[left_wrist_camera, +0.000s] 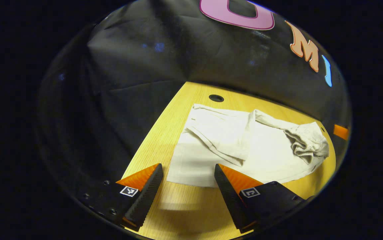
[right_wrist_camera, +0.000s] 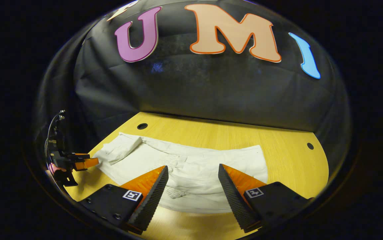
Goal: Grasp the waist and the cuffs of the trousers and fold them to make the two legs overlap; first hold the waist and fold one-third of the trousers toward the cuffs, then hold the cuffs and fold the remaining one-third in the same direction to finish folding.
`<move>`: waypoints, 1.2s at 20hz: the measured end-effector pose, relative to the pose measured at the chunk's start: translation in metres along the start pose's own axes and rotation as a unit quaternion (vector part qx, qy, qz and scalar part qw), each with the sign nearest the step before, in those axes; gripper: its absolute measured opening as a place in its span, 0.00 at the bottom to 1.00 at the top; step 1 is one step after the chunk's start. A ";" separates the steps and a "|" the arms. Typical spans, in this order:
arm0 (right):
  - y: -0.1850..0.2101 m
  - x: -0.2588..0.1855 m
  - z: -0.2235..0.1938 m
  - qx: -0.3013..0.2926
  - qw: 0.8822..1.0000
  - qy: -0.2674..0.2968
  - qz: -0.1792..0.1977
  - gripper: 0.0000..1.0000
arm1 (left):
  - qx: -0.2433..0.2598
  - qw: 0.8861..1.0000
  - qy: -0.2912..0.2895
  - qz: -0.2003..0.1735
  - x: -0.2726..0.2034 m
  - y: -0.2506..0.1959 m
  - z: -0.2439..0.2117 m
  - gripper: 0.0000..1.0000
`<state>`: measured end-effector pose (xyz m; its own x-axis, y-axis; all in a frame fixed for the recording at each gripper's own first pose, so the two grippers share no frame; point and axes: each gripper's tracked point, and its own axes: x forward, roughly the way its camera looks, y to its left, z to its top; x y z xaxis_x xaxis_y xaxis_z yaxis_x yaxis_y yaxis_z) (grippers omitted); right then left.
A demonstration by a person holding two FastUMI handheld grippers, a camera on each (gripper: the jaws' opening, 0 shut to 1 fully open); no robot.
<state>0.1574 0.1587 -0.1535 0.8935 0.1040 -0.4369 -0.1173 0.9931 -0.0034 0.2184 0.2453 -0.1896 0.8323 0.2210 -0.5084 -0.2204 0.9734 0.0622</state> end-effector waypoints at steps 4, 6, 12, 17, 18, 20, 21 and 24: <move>-0.020 -0.004 0.000 0.025 0.999 -0.001 -0.025 0.97 | 0.012 1.000 0.004 0.009 0.004 0.002 -0.001 0.95; -0.025 -0.008 0.000 0.029 0.999 -0.004 -0.030 0.92 | 0.029 0.999 0.014 0.029 0.007 0.007 -0.007 0.94; -0.039 -0.022 0.000 0.025 0.999 -0.007 -0.039 0.92 | 0.030 1.000 0.006 -0.001 0.011 -0.018 -0.002 0.42; -0.051 -0.034 0.004 0.029 0.998 -0.014 -0.047 0.92 | 0.009 1.000 -0.008 -0.010 0.013 -0.027 0.004 0.00; -0.054 -0.035 0.006 0.028 0.998 -0.016 -0.048 0.92 | 0.007 1.000 -0.007 -0.010 0.012 -0.028 0.003 0.00; -0.064 -0.041 0.008 0.027 0.998 -0.019 -0.051 0.92 | 0.008 1.000 -0.013 -0.016 0.007 -0.035 0.009 0.00; -0.070 -0.044 0.010 0.026 0.998 -0.020 -0.055 0.92 | 0.005 1.000 -0.021 -0.022 0.005 -0.041 0.015 0.00; -0.089 -0.055 0.013 0.021 0.997 -0.027 -0.067 0.96 | -0.002 0.998 -0.040 -0.038 -0.007 -0.064 0.033 0.00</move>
<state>0.1243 0.0656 -0.1173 0.9221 -0.0282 -0.3860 0.0224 0.9996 -0.0195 0.2434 0.1838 -0.1620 0.8843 0.1516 -0.4416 -0.1578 0.9872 0.0230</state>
